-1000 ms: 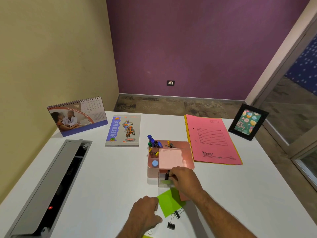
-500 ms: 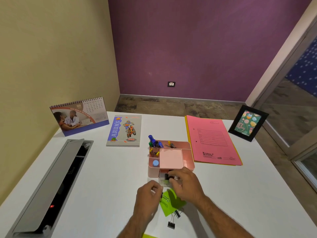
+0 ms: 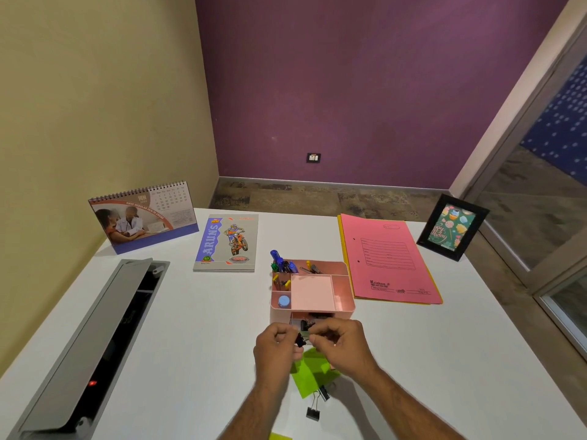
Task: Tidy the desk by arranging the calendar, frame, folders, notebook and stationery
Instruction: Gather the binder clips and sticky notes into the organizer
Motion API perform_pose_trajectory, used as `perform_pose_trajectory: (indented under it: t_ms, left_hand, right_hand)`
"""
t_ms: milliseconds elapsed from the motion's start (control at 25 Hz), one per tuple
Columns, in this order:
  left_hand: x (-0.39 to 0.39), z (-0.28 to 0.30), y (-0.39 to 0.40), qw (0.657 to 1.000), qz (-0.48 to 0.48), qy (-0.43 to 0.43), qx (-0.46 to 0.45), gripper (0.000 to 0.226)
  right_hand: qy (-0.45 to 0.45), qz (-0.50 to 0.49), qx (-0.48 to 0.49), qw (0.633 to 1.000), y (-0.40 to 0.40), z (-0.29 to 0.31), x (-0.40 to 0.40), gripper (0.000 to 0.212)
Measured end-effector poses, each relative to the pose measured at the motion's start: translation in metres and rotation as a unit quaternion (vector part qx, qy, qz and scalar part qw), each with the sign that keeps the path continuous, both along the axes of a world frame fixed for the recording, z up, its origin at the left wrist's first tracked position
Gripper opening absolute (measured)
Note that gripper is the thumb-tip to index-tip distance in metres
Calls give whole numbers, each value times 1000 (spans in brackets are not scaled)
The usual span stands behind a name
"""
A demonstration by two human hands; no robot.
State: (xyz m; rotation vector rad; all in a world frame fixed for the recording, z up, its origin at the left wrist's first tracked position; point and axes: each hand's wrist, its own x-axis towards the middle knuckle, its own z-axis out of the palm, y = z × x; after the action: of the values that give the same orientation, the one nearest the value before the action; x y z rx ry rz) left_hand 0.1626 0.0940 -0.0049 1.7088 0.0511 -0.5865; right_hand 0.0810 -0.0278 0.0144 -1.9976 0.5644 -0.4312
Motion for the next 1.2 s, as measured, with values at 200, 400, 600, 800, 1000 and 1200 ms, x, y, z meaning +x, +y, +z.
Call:
perform_pose_trajectory:
  t_ms: [200, 400, 600, 800, 1000, 1200]
  left_hand:
    - [-2, -2, 0, 994, 31, 67, -74, 14]
    - [-13, -16, 17, 973, -195, -100, 76, 2]
    - [-21, -27, 27, 784, -496, -272, 255, 42]
    - [-36, -25, 21, 758, -490, -273, 334, 44]
    - [-43, -28, 17, 745, -494, -258, 367, 40]
    - [-45, -28, 18, 763, -479, -253, 352, 25]
  right_hand:
    - [-23, -24, -75, 997, -10, -2, 2, 23]
    - [10, -4, -206, 979, -28, -8, 6, 19]
    - [76, -11, -234, 969, -28, -1, 14, 15]
    - [156, 59, -282, 945, -25, -1, 17, 16]
    - [221, 69, -305, 924, -26, -4, 20, 27]
    - [235, 58, -303, 922, -30, -8, 17, 29]
